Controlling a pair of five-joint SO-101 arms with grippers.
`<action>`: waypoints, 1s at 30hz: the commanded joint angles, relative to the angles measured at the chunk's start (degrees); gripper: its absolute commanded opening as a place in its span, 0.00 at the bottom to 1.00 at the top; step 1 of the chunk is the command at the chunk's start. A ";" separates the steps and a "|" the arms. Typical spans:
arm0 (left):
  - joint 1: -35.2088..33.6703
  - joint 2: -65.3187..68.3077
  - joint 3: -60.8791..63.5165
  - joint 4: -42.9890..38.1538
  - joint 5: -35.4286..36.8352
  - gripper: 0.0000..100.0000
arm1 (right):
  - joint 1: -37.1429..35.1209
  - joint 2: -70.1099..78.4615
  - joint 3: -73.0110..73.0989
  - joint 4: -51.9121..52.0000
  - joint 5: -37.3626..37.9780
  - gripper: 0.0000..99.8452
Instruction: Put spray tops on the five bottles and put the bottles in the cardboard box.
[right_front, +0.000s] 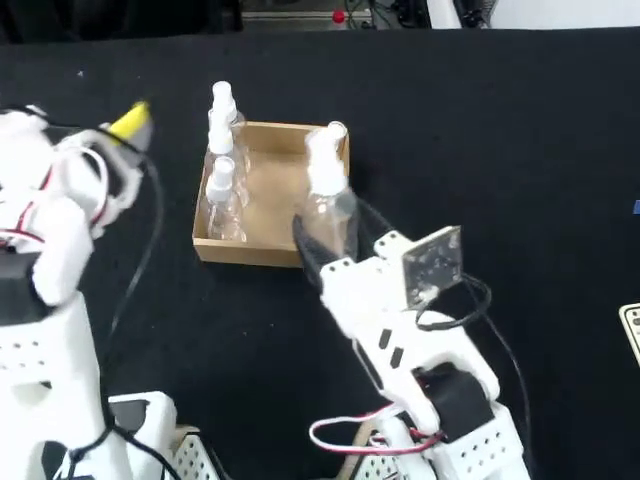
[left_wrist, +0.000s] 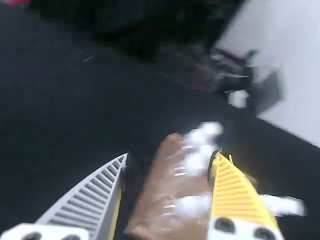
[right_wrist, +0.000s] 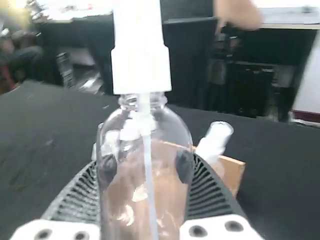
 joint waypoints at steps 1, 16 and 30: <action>-8.22 0.18 7.34 -0.44 0.18 0.25 | 5.10 2.77 2.86 -10.29 -3.87 0.01; -12.79 0.09 41.54 -29.19 0.18 0.25 | 15.74 18.68 3.91 -26.20 -5.45 0.01; -12.62 0.18 60.53 -49.14 0.70 0.25 | 39.12 18.95 4.53 -31.38 12.40 0.01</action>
